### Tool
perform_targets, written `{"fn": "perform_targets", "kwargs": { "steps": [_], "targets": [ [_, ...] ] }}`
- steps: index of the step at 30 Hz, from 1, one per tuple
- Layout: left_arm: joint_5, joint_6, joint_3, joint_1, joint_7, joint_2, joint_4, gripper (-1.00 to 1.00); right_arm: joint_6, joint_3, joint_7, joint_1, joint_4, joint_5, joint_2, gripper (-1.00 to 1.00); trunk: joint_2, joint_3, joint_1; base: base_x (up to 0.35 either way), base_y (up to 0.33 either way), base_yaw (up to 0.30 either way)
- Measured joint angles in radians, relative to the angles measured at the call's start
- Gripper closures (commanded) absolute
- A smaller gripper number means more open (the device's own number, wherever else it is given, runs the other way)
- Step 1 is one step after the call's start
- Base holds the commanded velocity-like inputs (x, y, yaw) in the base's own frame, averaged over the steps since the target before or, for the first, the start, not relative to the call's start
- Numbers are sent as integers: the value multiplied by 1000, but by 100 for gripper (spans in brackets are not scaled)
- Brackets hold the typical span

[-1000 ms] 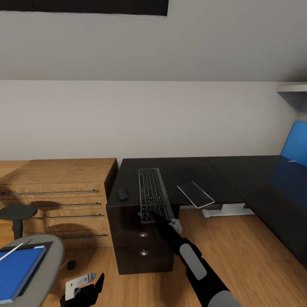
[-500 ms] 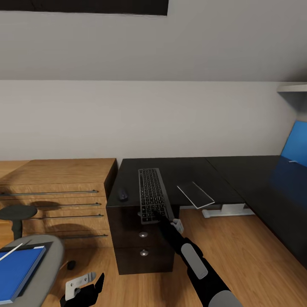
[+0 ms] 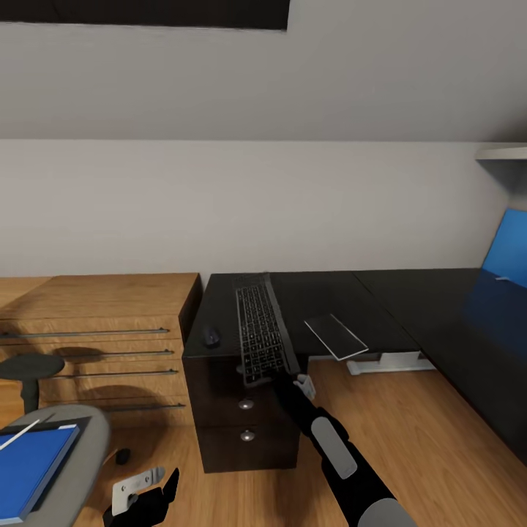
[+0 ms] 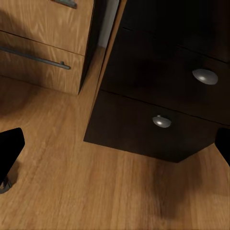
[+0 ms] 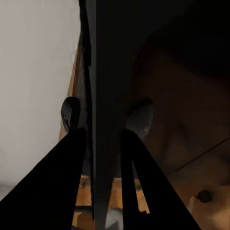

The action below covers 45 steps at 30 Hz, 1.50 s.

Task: In the bedroom, organize the workspace by keeping the computer under the desk, ensuring the monitor is on the desk, placing the keyboard on the desk next to the monitor, placing the mouse on the desk next to the keyboard, moving the folder from the swivel chair onto the desk next to the mouse, stacking the notebook on top of the folder with the pen on top of the notebook, and positioning the swivel chair next to the desk.

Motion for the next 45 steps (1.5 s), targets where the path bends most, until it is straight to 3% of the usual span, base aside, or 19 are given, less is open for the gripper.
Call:
{"fn": "perform_targets", "kwargs": {
  "steps": [16,18,22,26,27,28,30,34,38,45],
  "targets": [
    [0,2,0,0,2,0,4,-100,5,2,44,2,-59,3,-16,100,112,50,-61,0,0,0],
    [0,0,0,0,4,0,5,-100,7,2,42,1,-95,-3,-32,100,126,56,-69,0,0,0],
    [0,0,0,0,5,-1,6,-100,15,4,37,5,-171,1,-40,100,154,69,-84,0,0,0],
    [0,0,-1,0,4,-1,13,-100,76,3,3,8,-267,-10,-51,100,182,81,-100,0,0,0],
    [0,0,-1,0,3,-1,17,-100,120,3,-41,9,-296,-38,-63,100,189,85,-103,0,0,0],
    [0,1,-2,0,3,-1,20,-100,188,2,-115,10,-337,-125,-91,100,189,85,-104,0,0,0],
    [0,1,-3,0,3,-1,21,-100,245,3,-178,10,-378,-251,-131,100,189,85,-104,0,0,0],
    [1,1,-3,0,3,-2,21,-100,295,7,-241,22,-451,-383,-179,100,189,85,-104,0,0,0],
    [1,1,-3,0,3,-2,22,-100,313,7,-266,57,-512,-422,-199,100,189,85,-104,0,0,0],
    [1,1,-3,0,3,-1,23,-100,316,8,-263,80,-532,-435,-216,100,189,85,-104,0,0,0]
  ]
}}
